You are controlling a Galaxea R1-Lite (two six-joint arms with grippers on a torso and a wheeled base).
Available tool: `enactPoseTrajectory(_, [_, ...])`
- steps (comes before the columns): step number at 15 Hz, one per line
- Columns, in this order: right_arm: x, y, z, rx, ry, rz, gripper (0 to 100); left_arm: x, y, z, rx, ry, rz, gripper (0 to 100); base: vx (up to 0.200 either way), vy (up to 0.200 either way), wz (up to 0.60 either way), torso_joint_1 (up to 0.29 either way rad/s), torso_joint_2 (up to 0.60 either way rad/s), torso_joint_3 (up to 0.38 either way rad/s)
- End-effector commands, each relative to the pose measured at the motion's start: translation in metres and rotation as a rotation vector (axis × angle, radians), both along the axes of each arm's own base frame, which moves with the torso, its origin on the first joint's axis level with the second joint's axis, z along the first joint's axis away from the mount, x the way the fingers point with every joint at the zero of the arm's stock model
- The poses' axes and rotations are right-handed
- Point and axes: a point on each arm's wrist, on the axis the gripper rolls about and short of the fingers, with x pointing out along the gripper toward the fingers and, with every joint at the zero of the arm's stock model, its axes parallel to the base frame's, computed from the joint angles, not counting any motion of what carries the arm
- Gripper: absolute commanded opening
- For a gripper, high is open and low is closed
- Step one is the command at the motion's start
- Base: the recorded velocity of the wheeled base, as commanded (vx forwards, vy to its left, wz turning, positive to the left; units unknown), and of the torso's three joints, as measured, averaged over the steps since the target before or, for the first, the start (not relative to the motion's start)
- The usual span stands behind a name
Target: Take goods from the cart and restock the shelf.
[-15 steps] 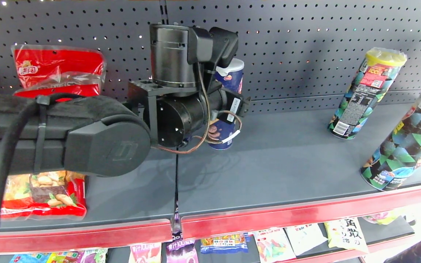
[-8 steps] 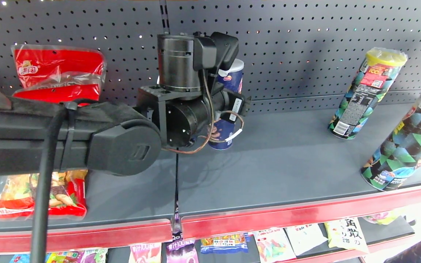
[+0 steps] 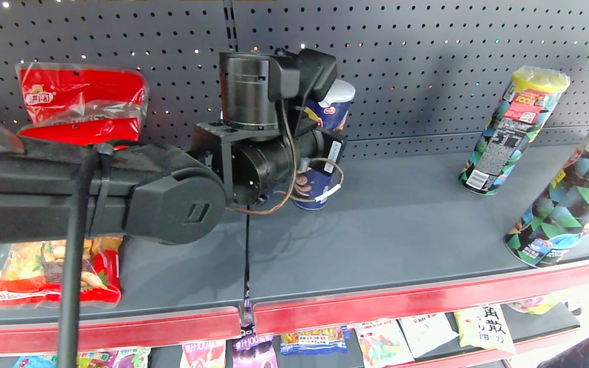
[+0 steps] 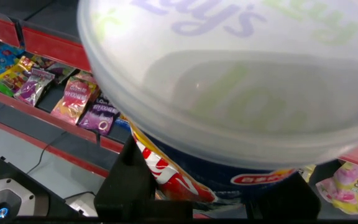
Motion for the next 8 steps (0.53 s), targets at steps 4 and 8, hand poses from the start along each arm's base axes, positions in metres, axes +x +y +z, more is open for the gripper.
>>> enactPoseTrajectory(4, [0.000,0.000,0.000,-0.002,0.000,-0.009,0,-0.001,0.030,0.026,-0.056,-0.037,-0.076,0,0.000,0.000,0.00,0.000,0.00,0.000])
enactPoseTrajectory(8, [0.001,0.000,0.001,-0.001,-0.003,-0.008,0,-0.011,0.043,0.034,-0.064,-0.039,-0.196,0,0.000,0.000,0.00,0.000,0.00,0.000])
